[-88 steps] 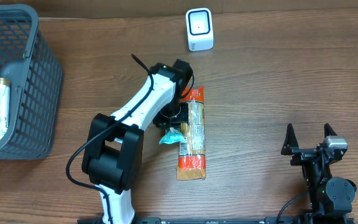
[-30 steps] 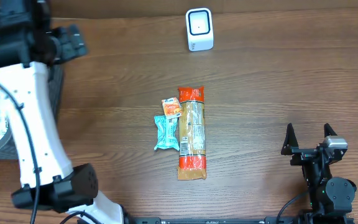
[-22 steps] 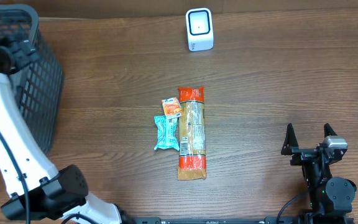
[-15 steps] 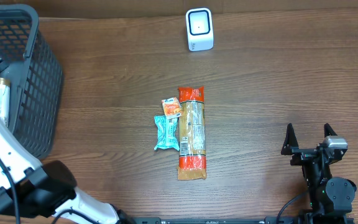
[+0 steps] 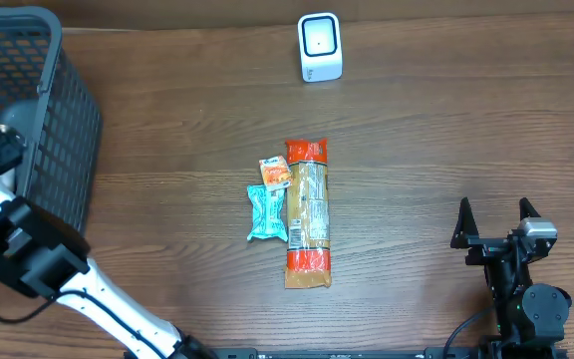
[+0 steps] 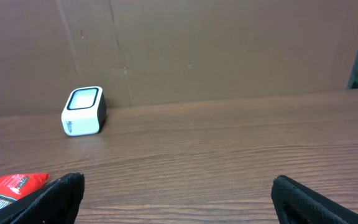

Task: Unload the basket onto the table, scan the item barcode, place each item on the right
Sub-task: 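Move the left gripper back into the basket toward the white tube, then grasp the white cream tube in the basket with the left gripper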

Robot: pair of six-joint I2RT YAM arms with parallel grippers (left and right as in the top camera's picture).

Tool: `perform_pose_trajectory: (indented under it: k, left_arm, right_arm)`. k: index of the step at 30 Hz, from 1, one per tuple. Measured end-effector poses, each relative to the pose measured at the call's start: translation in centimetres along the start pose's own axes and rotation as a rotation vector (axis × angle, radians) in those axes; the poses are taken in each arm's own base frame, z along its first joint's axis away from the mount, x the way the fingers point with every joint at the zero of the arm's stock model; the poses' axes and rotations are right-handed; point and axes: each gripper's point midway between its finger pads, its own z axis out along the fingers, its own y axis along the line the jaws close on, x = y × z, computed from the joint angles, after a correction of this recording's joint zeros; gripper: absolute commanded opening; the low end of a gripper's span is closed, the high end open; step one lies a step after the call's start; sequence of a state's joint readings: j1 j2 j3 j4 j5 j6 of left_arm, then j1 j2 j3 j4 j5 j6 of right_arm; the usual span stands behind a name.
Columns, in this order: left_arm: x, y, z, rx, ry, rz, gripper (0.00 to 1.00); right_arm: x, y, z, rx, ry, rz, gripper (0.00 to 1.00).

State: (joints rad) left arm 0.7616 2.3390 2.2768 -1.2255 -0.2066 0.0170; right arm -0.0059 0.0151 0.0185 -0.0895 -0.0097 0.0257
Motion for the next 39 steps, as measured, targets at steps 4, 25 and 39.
perform_pose_trajectory:
  k: [4,25,39]
  left_arm:
    - [0.0,-0.5,3.5,0.0,0.027,0.071,0.93]
    - [-2.7,0.5,8.4,0.015,-0.07,0.195,0.82]
    - [-1.8,-1.4,8.1,0.161,-0.041,0.221,0.73]
  right_arm:
    - [0.0,0.0,0.0,0.0,0.0,0.0,1.0]
    - [0.0,0.0,0.0,-0.001,0.001,0.0,1.0]
    - [0.0,0.0,0.0,0.0,0.001,0.0,1.0]
